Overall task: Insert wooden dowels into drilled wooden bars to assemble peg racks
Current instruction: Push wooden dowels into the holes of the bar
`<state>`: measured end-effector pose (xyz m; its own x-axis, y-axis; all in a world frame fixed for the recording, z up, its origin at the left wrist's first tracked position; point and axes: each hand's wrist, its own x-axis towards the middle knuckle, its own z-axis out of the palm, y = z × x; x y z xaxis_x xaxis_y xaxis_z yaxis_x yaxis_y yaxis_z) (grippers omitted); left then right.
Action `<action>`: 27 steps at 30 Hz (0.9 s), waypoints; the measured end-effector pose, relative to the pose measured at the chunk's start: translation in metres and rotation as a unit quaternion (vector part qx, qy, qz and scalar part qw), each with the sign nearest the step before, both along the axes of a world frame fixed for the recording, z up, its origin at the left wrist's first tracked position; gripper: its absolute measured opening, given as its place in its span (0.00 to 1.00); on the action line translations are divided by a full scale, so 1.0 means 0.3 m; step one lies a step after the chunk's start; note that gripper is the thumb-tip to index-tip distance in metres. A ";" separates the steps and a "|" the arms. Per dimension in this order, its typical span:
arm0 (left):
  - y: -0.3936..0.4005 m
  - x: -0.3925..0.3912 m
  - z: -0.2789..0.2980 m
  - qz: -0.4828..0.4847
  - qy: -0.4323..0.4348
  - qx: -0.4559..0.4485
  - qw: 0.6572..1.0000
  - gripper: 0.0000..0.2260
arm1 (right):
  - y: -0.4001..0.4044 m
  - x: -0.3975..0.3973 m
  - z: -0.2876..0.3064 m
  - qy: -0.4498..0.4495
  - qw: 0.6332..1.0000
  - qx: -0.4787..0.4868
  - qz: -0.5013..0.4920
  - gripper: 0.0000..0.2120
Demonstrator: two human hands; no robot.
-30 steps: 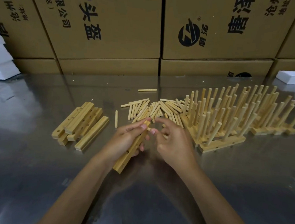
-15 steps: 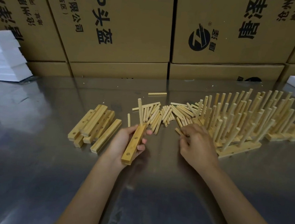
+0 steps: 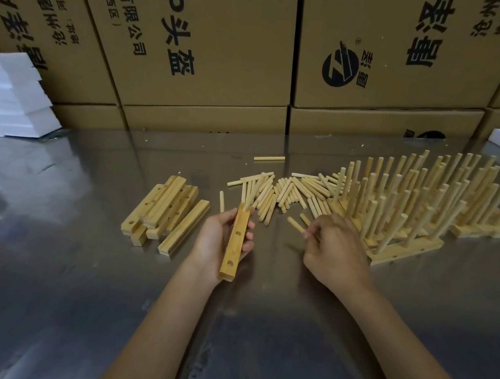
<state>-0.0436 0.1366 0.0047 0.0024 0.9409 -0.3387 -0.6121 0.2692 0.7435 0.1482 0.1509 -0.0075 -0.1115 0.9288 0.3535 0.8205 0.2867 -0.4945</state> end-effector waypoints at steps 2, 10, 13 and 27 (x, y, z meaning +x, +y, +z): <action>0.000 0.002 0.000 -0.001 0.006 0.000 1.000 0.15 | -0.025 -0.023 0.028 0.071 0.994 -0.001 0.083 0.06; 0.000 0.017 0.006 -0.011 0.039 0.009 0.999 0.17 | -0.093 -0.106 0.036 0.104 0.970 0.044 0.215 0.14; 0.002 0.026 0.009 -0.015 0.077 0.005 0.997 0.18 | -0.087 -0.095 0.050 0.092 0.973 0.055 0.206 0.13; -0.021 0.093 0.006 -0.015 0.069 -0.007 0.997 0.17 | -0.101 -0.134 0.026 0.300 0.932 -0.022 0.202 0.04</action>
<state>-0.0158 0.1304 0.0066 -0.0171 0.9360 -0.3516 -0.4962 0.2974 0.8157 0.1081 0.1207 0.0005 -0.2510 0.8688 0.4267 0.2220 0.4808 -0.8483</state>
